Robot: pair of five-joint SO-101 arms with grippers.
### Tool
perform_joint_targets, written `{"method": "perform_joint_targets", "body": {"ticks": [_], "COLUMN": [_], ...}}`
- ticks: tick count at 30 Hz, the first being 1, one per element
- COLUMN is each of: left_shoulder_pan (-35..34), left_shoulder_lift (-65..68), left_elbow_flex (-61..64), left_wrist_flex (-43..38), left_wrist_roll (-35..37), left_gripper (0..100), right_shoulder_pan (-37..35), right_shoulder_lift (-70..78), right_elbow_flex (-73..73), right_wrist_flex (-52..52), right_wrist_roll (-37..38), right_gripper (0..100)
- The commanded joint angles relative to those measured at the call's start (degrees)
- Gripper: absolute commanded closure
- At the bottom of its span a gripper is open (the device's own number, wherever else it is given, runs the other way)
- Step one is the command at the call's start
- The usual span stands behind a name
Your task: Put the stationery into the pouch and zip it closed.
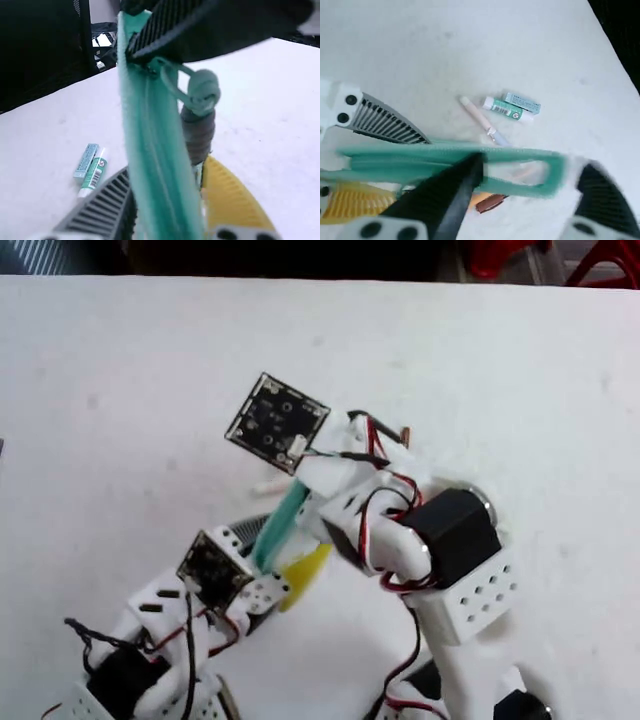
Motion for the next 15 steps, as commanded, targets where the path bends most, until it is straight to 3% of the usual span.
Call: {"method": "perform_joint_targets", "body": {"ticks": [1,4,11,15], "left_shoulder_pan": [-1.10,-2.07,-4.09,-4.00], "left_shoulder_lift": [0.13,0.13,0.13,0.13], "left_elbow_flex": [-2.81,-4.13,-4.31,-4.22], "left_wrist_flex": [0.18,0.53,0.26,0.18], "left_wrist_roll": [0.09,0.09,0.09,0.09], "left_gripper": [92,98,98,98], "right_shoulder_pan": [4.35,6.55,3.56,-0.92], "right_shoulder_lift": [0.84,0.57,0.48,-1.63], "right_elbow_flex": [-2.55,-4.31,-5.01,-8.79], "right_wrist_flex": [1.10,1.10,1.10,1.19], "right_wrist_roll": [-2.90,-3.87,-3.87,-5.36], "right_gripper": [63.6,63.6,63.7,71.8]}}
